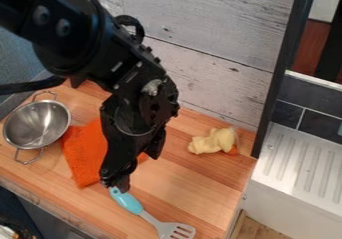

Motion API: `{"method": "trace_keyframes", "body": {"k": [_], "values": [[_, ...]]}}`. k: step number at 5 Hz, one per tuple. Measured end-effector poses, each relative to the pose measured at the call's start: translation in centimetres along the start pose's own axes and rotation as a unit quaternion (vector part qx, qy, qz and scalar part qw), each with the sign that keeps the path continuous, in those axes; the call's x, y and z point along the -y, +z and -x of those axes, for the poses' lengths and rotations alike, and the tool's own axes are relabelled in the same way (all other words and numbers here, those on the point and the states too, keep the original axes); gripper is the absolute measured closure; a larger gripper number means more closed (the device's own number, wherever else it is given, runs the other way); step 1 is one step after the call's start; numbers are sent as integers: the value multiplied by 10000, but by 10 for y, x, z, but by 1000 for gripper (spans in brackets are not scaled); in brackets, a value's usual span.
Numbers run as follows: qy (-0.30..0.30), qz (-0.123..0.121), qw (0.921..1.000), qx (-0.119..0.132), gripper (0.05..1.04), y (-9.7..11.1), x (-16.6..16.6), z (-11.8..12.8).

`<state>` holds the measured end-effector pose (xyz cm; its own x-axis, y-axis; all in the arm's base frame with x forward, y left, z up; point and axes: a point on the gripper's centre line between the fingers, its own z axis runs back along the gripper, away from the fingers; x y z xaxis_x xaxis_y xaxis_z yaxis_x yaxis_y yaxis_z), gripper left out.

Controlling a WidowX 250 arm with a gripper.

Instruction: Put the yellow duck doll in the silver bowl

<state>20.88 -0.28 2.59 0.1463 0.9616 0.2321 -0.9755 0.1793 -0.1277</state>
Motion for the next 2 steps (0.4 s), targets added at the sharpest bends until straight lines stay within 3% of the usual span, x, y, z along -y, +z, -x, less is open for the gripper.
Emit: {"method": "trace_keyframes", "body": {"k": [1,2], "values": [[17,-93,10000,-24,83,-3,-3,1],[292,-103,9993,-229,83,-4,16,6]]}}
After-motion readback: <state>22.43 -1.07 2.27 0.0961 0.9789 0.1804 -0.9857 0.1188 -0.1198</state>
